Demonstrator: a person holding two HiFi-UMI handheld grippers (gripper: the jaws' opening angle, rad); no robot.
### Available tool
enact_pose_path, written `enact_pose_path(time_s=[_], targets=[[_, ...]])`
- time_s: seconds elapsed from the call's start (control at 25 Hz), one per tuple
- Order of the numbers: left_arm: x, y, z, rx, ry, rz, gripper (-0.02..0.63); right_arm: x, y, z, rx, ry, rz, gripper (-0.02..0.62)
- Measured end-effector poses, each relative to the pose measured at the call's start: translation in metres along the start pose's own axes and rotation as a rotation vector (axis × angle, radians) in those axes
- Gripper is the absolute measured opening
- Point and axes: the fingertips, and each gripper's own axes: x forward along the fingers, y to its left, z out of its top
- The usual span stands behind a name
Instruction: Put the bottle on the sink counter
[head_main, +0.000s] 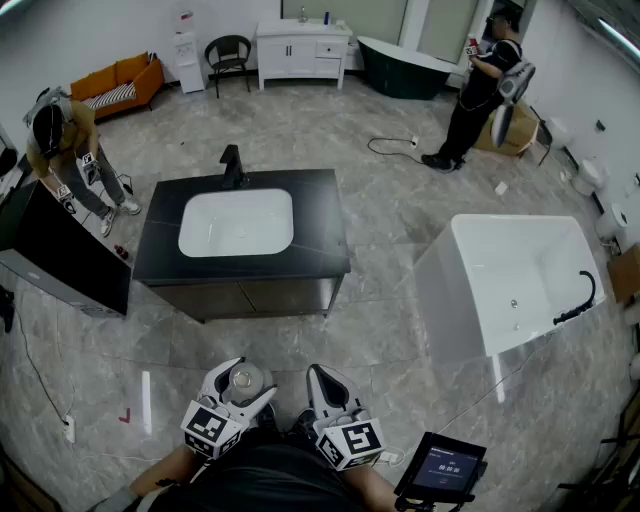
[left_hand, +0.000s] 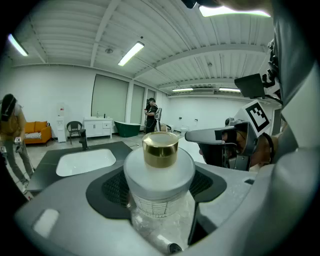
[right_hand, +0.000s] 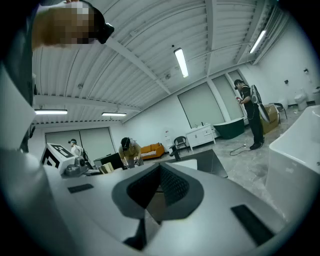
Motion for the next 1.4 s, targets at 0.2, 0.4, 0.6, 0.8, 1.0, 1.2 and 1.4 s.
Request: enact_pose_path(time_s=[0.2, 0.4, 0.6, 0.8, 1.0, 1.2, 1.4], targets=[[0.009, 0.029, -0.011, -0.031, -0.003, -0.024, 0.337, 0.028, 0.008, -0.006, -0.014, -0.01, 0.004, -0.005], [-0.001, 0.034, 0.001, 0.018, -0.021, -0.023, 0.337, 0.023, 0.018, 0.008, -0.044, -0.045, -0.008, -0.005], [-0.005, 0.025, 0.015, 0.042, -0.046, -0.026, 0.337, 0.011, 0.02, 0.019, -0.037, -0.083, -0.011, -0.005], [-0.004, 0.013, 0.017, 0.029, -0.044, -0.038, 0.337, 0.0, 0.016, 0.022, -0.035, -0.088, -0.013, -0.005], [0.002, -0.003, 0.016, 0.028, -0.038, -0.027, 0.337, -0.014, 0.007, 0.018, -0.036, -0.089, 0.01, -0.005], [0.007, -0.022, 0.015, 0.029, -0.044, -0.019, 0.337, -0.03, -0.001, 0.016, -0.023, -0.101, 0.029, -0.005], [0.025, -0.027, 0.016, 0.026, -0.036, -0.014, 0.337, -0.032, -0.022, 0.015, -0.004, -0.106, 0.02, -0.005]])
